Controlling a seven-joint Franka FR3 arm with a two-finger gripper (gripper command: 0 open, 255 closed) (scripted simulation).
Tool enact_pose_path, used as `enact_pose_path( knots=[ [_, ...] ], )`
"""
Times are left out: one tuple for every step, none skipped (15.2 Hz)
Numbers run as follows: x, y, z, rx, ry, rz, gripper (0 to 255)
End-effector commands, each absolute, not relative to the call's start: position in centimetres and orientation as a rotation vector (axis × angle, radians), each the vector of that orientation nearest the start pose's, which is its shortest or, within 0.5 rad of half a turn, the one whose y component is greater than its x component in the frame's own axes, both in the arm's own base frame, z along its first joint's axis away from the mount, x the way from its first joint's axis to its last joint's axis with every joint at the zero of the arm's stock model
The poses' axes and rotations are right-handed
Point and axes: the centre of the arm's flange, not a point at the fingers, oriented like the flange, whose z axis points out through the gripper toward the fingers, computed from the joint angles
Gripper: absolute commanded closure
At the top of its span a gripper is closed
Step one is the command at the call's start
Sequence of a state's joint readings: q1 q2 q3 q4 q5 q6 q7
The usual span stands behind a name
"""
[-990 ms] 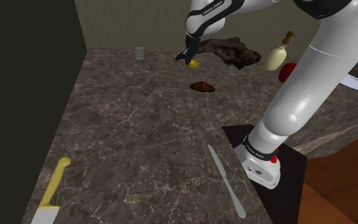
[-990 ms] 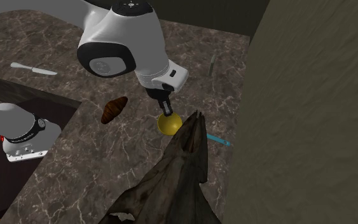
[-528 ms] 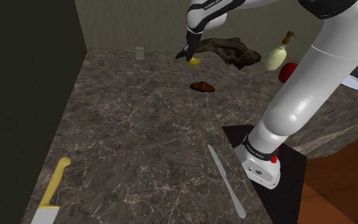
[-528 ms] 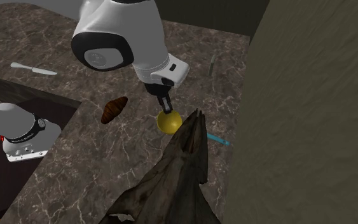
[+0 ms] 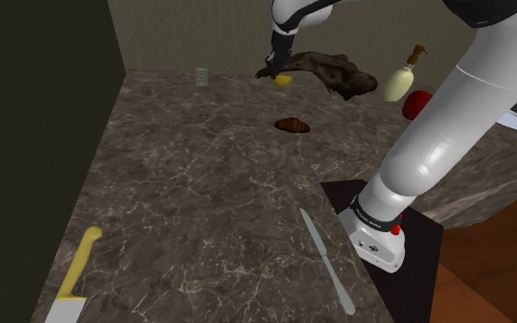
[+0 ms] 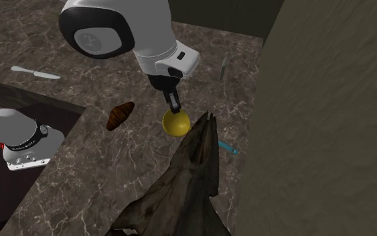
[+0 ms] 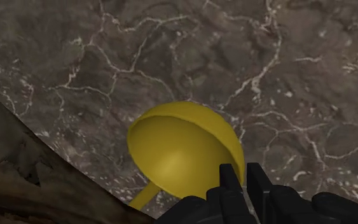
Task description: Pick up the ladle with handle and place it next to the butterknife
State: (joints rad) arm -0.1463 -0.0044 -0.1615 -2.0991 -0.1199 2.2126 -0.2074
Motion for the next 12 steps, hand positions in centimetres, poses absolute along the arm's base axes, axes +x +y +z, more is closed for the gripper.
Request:
enact_pose_path(
  knots=[
    [52.8, -17.2, 44.5, -3.264, 0.054, -0.148, 255],
    [52.8, -17.2, 45.0, -3.264, 0.054, -0.148, 255],
    [52.8, -17.2, 45.5, -3.264, 0.054, -0.148, 255],
    [52.8, -17.2, 46.0, -3.264, 0.054, -0.148, 255],
    [52.8, -17.2, 46.6, -3.264, 0.054, -0.148, 255],
    [52.8, -17.2, 47.1, -3.264, 0.054, -0.148, 255],
    [52.8, -17.2, 47.6, -3.264, 0.054, -0.148, 255],
    [52.8, -17.2, 48.2, -3.264, 0.054, -0.148, 255],
    [52.8, -17.2, 48.7, -3.264, 0.054, -0.148, 255],
    [52.8, -17.2, 49.2, -3.264, 0.054, -0.148, 255],
    [52.8, -17.2, 49.5, -3.264, 0.054, -0.148, 255],
    [51.8, -16.2, 49.5, -3.264, 0.054, -0.148, 255]
  ],
)
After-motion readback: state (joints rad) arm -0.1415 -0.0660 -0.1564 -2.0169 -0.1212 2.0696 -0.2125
